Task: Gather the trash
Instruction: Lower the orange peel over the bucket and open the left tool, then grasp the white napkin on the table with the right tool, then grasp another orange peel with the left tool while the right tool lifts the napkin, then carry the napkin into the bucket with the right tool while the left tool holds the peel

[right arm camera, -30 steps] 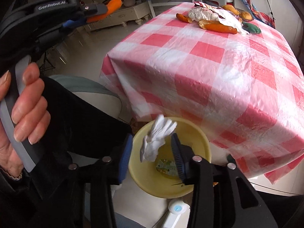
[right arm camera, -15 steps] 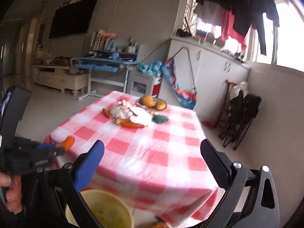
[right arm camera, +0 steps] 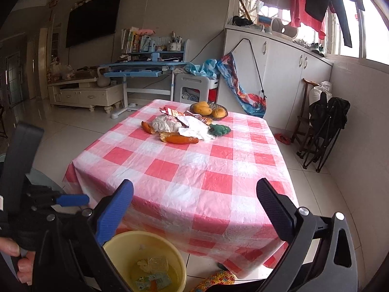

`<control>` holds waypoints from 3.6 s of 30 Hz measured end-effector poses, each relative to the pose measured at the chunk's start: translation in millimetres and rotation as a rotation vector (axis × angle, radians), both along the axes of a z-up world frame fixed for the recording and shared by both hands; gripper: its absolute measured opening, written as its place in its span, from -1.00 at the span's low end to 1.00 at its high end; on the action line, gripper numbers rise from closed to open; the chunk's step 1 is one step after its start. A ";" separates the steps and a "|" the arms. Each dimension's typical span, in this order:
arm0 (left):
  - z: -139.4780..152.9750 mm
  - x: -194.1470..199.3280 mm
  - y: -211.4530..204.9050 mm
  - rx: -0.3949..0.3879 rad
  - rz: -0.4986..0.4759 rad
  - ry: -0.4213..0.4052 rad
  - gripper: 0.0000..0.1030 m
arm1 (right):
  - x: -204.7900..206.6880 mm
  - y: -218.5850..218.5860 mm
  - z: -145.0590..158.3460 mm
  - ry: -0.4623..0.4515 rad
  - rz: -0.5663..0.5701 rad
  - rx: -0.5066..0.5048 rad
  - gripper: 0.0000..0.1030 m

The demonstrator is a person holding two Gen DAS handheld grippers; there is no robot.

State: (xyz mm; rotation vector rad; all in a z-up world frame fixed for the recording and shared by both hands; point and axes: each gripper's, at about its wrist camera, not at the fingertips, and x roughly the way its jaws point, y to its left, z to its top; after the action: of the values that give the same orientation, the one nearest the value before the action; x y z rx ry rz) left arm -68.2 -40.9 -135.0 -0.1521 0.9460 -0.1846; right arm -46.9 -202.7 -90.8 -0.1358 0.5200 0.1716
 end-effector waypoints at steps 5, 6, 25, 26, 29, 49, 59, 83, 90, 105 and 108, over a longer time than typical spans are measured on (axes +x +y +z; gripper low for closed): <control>11.9 1.8 24.5 -0.074 0.109 -0.062 0.03 | 3.0 7.8 -5.7 0.029 0.029 -0.002 0.89; 12.4 2.6 26.8 -0.077 0.124 -0.066 0.03 | 3.1 8.0 -6.5 0.034 0.034 -0.001 0.89; 40.5 38.0 43.7 -0.065 0.150 -0.106 0.12 | 138.8 -4.5 8.3 0.214 0.076 0.156 0.89; 42.4 44.5 43.5 -0.053 0.141 -0.103 0.12 | 153.8 -4.6 4.5 0.238 0.073 0.169 0.89; 46.2 62.1 41.3 -0.014 0.118 -0.092 0.13 | 193.4 -2.4 -10.4 0.297 0.064 0.197 0.89; 42.7 150.1 13.1 0.106 -0.061 -0.023 0.15 | 260.0 -30.9 -65.4 0.482 0.038 0.316 -0.72; 33.5 204.4 -36.0 0.160 -0.277 -0.070 0.15 | 206.3 -72.8 -44.6 0.580 0.098 0.325 -0.72; -17.1 249.7 -96.4 0.371 -0.461 0.032 -0.59 | 201.1 -96.8 -52.5 0.641 0.111 0.383 -0.59; -12.9 244.5 -93.9 0.343 -0.387 0.010 -0.69 | 193.9 -95.2 -39.3 0.601 0.143 0.430 -0.59; 42.7 104.7 -11.8 0.084 -0.066 -0.097 -0.70 | 82.4 -20.4 -37.5 0.632 0.342 0.491 -0.59; 42.4 78.3 -0.3 0.070 -0.030 -0.113 -0.70 | 57.8 -9.8 -46.7 0.664 0.359 0.493 -0.59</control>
State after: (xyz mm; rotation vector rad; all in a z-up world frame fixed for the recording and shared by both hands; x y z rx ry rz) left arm 10.1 -41.2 -92.5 -0.0618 0.8412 -0.1855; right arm 10.8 -212.5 -137.5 0.3259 1.0948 0.7023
